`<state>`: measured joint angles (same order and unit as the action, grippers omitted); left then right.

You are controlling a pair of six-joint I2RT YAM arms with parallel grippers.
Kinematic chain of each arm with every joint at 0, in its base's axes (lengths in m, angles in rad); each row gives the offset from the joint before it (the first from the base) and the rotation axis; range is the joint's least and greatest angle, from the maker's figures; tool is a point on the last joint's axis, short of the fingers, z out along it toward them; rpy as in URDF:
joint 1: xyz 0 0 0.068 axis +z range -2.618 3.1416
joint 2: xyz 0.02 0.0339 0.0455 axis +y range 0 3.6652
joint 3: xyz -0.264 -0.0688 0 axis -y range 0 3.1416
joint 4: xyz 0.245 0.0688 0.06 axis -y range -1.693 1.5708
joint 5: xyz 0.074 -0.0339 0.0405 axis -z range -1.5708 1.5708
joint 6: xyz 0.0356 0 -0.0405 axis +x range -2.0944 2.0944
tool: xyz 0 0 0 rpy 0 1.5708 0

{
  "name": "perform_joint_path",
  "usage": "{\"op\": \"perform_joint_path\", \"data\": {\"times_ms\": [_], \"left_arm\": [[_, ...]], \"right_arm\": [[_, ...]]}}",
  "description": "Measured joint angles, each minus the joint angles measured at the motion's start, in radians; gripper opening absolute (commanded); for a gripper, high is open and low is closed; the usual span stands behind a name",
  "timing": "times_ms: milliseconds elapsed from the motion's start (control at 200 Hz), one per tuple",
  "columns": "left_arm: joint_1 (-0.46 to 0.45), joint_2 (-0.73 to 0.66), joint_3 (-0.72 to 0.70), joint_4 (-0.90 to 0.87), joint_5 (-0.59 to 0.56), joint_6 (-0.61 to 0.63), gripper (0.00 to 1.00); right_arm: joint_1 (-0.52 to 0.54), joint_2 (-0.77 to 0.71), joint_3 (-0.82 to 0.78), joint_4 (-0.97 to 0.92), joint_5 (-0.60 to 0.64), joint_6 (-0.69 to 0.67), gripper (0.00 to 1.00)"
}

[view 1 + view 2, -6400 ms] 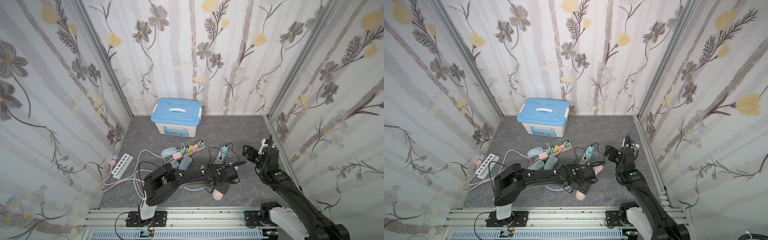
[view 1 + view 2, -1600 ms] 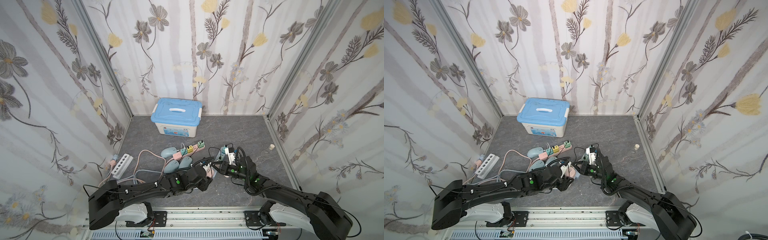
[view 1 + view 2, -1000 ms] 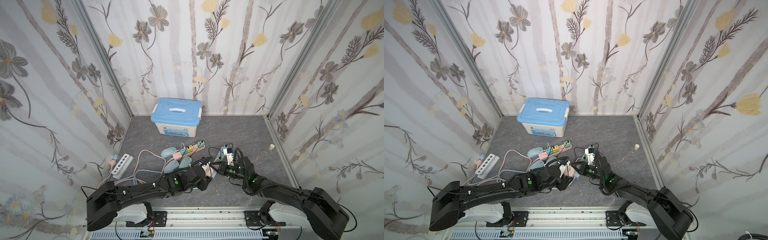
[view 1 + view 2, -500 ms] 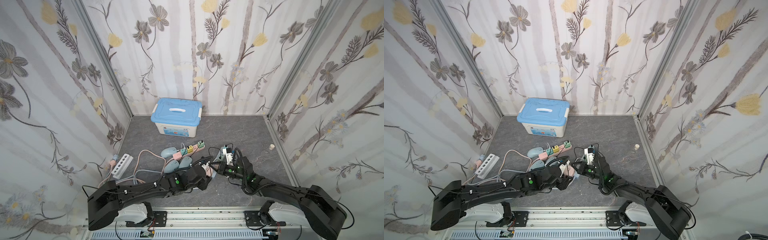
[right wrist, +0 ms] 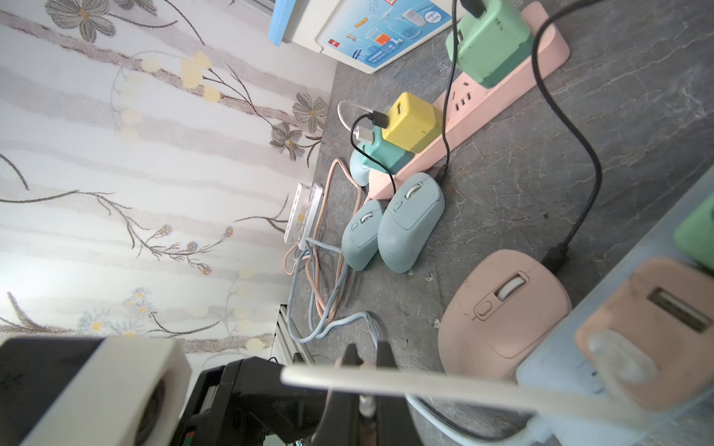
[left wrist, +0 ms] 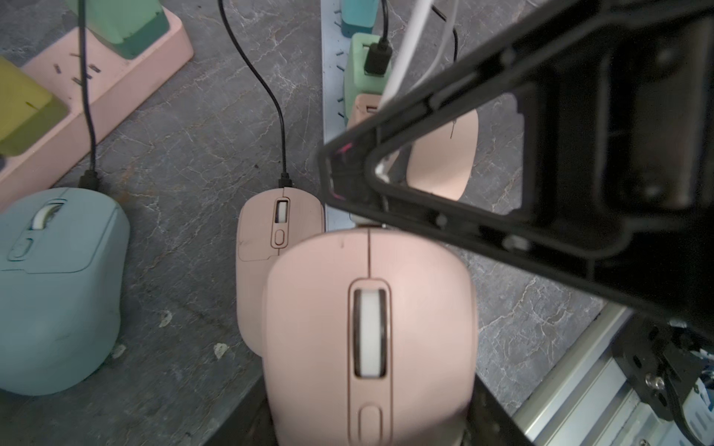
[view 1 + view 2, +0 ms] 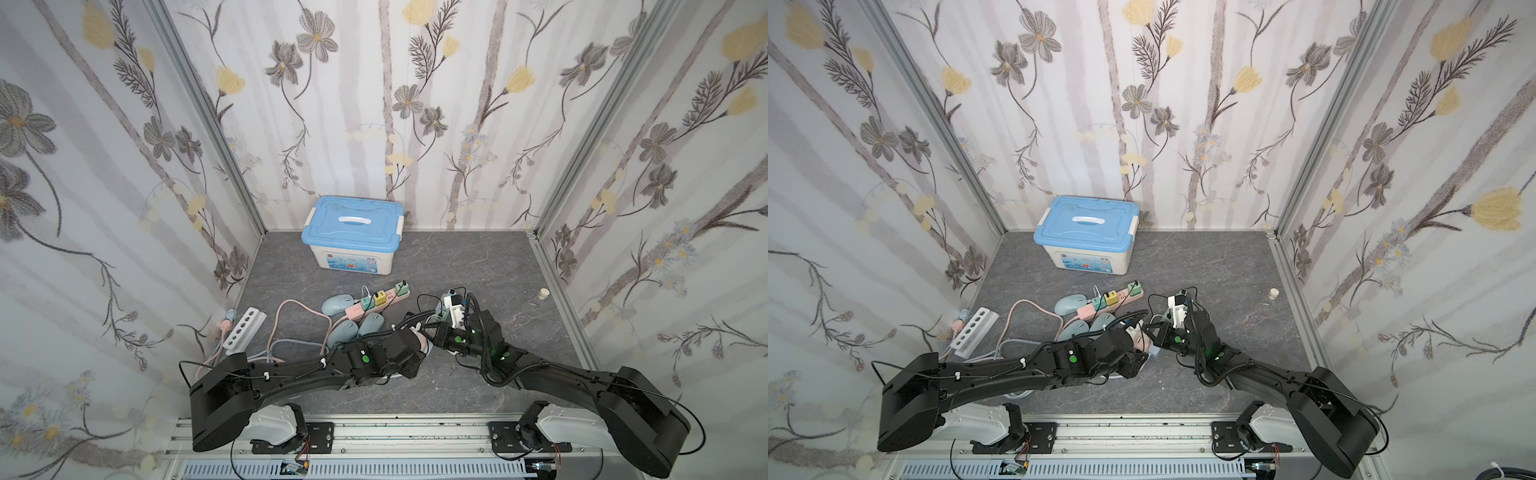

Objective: Unplug the wireless mouse
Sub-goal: Remove the power cord from the mouse.

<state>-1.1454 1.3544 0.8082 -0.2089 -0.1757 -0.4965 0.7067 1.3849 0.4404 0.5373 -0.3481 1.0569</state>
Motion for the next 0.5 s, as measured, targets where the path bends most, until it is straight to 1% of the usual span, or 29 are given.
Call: {"op": "perform_joint_path", "data": {"times_ms": [95,215,280,380,500], "left_arm": [[0.002,-0.001,0.028,-0.050,-0.006,-0.005,0.00],[0.001,-0.005,0.045,-0.119,0.020,-0.005,0.00],[0.001,-0.005,0.045,-0.132,0.036,-0.009,0.00],[-0.003,0.000,0.044,-0.143,0.043,-0.034,0.00],[0.000,0.018,0.055,-0.157,0.035,-0.058,0.00]], "right_arm": [[-0.009,0.013,0.052,-0.062,-0.031,-0.040,0.00],[-0.017,0.022,0.061,-0.097,-0.078,-0.064,0.00],[-0.018,0.021,0.031,-0.058,-0.086,-0.057,0.00],[-0.013,0.029,-0.021,0.025,-0.089,-0.005,0.00],[-0.012,0.068,0.000,0.040,-0.087,0.019,0.00]]}}
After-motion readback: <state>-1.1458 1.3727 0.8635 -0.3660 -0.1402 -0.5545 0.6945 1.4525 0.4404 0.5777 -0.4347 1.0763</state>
